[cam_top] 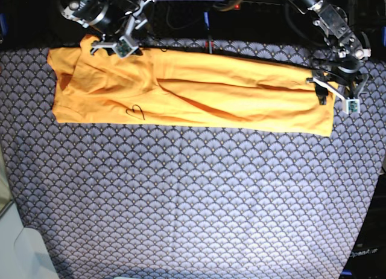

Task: Fold the T-shirt properly
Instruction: 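Move the right gripper back to the corner of the strip's end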

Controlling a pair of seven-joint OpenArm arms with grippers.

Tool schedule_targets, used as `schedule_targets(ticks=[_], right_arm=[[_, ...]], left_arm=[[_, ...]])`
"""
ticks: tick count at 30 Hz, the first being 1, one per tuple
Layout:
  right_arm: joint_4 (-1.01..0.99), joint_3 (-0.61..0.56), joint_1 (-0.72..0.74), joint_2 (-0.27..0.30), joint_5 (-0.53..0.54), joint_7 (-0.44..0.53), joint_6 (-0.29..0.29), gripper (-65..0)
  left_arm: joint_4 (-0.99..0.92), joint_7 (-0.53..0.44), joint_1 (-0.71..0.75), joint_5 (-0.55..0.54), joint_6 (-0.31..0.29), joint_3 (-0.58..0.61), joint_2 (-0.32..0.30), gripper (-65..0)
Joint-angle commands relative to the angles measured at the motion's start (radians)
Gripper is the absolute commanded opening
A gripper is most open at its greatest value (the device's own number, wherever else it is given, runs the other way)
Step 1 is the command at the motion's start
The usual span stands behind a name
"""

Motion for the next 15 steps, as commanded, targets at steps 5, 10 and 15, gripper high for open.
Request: schedule_targets(ticks=[5,10,15], right_arm=[[0.020,0.089,0.001,0.006,0.016,0.028,0.002,-34.0],[0.017,0.220,0.026,0.007,0.016,0.032,0.002,-34.0],[0.013,0.324,0.045,0.023,0.016,0.032,0.002,-34.0]], left_arm=[[0.015,-0.023,-0.010,-0.012,0.003,0.001,-0.007,-22.9],[0.015,-0.023,-0.010,-0.014,0.003,0.001,-0.007,-22.9],[0.015,-0.023,-0.010,-0.014,0.003,0.001,-0.007,-22.9]])
